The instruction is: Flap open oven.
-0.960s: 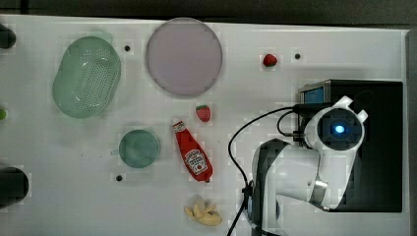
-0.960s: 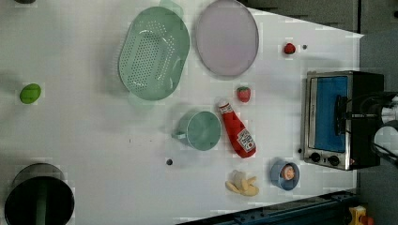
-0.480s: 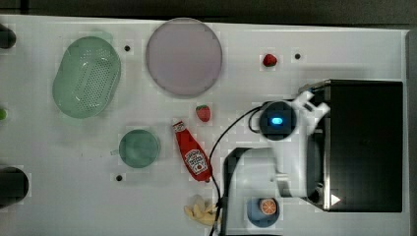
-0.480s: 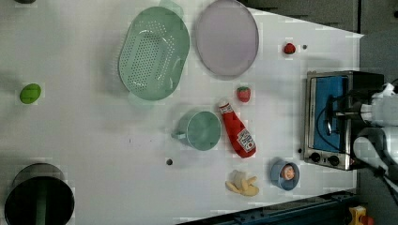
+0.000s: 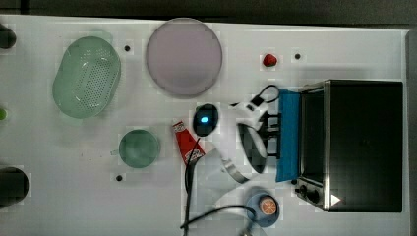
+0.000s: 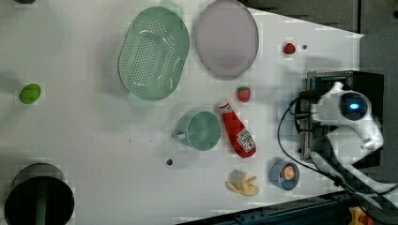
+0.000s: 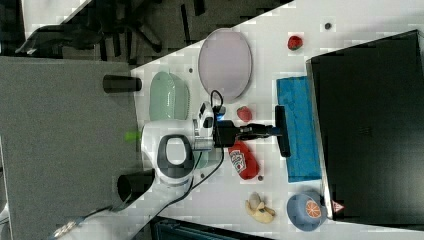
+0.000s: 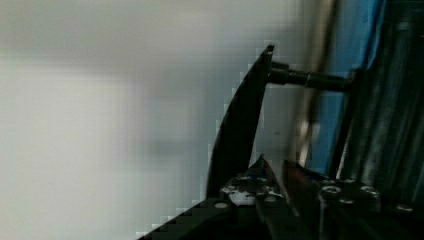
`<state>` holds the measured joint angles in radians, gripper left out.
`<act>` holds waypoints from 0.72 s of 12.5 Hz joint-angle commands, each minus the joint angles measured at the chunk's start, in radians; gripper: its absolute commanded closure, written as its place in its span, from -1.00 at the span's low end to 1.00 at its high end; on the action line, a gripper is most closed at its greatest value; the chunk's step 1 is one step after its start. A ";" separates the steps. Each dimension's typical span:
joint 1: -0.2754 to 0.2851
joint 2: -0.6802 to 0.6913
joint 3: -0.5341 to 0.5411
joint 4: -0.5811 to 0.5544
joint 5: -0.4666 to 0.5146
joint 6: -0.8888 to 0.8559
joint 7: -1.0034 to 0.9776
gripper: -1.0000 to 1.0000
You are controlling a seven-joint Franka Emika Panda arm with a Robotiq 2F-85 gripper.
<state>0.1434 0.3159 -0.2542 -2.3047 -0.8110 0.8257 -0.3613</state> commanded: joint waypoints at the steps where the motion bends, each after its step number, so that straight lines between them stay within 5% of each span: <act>1: 0.031 0.086 0.018 0.017 -0.023 0.002 0.244 0.65; 5: 0.049 0.208 0.027 0.089 -0.022 0.055 0.246 0.65; 9: 0.049 0.154 0.028 0.117 0.051 0.067 0.246 0.65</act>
<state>0.1918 0.5190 -0.2281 -2.2227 -0.7686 0.8438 -0.1833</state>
